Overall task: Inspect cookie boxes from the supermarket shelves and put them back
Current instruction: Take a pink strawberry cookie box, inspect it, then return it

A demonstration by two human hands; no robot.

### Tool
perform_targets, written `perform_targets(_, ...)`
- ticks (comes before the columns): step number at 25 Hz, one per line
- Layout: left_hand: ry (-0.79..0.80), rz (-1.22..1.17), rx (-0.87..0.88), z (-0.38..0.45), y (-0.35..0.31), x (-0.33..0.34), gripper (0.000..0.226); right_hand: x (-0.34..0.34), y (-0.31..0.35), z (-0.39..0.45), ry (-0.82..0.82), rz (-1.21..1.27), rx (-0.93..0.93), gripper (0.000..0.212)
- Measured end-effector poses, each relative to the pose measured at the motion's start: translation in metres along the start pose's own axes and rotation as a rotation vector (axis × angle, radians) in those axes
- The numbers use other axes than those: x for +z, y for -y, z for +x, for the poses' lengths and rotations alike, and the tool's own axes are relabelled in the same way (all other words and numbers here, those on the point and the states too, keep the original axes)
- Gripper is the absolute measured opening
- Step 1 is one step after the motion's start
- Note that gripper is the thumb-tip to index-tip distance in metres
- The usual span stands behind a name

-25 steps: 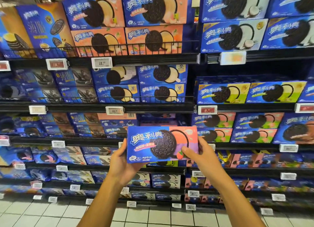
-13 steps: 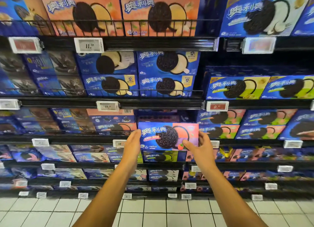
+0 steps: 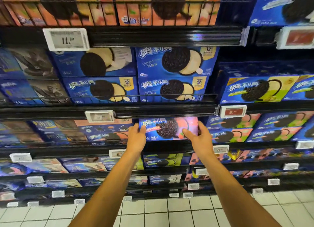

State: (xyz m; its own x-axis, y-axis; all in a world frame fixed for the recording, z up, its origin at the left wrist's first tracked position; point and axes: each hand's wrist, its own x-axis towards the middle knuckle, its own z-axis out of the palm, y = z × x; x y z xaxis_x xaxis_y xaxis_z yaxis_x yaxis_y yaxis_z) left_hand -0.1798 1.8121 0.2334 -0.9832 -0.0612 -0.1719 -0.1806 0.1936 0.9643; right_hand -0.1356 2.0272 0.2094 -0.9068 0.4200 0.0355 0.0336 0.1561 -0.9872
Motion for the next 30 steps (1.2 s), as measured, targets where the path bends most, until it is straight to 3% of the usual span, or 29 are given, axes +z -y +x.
perform_targets(6, -0.144, 0.023, 0.044, 0.014, -0.006, 0.006, 0.015, 0.012, 0.0, 0.027, -0.067, -0.088, -0.029, 0.024)
perform_targets(10, -0.18, -0.002, 0.034, 0.016, -0.004, 0.01, 0.012, 0.023, -0.001, 0.036, -0.111, -0.076, -0.001, 0.029)
perform_targets(15, -0.097, -0.158, -0.076, 0.016, -0.006, 0.012, 0.017, 0.028, -0.008, 0.041, -0.133, -0.079, -0.002, 0.033)
perform_targets(20, -0.044, -0.184, -0.097, 0.011, -0.013, 0.022, 0.045, 0.03, -0.011, 0.045, -0.152, -0.093, -0.006, 0.039)
perform_targets(30, -0.057, -0.154, -0.068, -0.006, -0.019, 0.026, 0.073, 0.031, -0.008, 0.047, -0.169, -0.123, 0.023, 0.035)
